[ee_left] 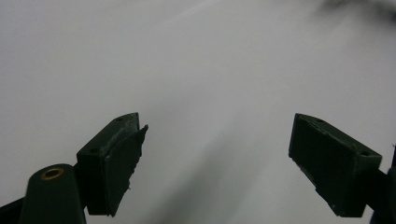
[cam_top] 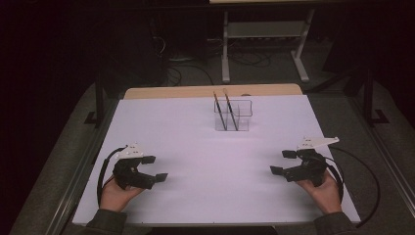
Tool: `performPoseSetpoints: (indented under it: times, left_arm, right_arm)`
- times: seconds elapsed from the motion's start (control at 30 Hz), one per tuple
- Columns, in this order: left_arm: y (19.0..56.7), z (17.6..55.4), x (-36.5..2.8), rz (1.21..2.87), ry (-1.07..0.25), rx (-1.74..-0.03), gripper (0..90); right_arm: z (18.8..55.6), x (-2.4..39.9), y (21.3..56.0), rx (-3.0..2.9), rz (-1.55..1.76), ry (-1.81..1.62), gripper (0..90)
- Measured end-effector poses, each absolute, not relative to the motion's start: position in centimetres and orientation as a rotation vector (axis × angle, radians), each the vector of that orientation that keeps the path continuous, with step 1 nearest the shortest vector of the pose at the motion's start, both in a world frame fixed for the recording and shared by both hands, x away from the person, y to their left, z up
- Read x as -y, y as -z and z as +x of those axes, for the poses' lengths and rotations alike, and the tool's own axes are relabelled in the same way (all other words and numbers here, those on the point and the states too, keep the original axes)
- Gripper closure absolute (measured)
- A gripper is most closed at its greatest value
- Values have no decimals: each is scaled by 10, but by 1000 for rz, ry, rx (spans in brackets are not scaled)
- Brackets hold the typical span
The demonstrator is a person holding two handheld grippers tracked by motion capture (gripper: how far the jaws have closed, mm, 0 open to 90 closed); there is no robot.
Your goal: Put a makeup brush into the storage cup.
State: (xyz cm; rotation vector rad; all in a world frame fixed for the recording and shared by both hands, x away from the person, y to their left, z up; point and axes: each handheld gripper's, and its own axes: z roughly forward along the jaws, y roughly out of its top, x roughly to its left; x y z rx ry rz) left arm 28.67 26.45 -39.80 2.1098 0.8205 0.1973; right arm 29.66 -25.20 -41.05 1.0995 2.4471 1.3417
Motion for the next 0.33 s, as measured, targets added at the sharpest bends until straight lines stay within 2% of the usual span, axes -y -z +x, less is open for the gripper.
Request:
performPoseSetpoints:
  times: [0.33]
  left_arm:
    - [399,288,-262,2125,-192,-811,167]
  right_arm:
    - [293,248,411,-2469,1083,-1336,153]
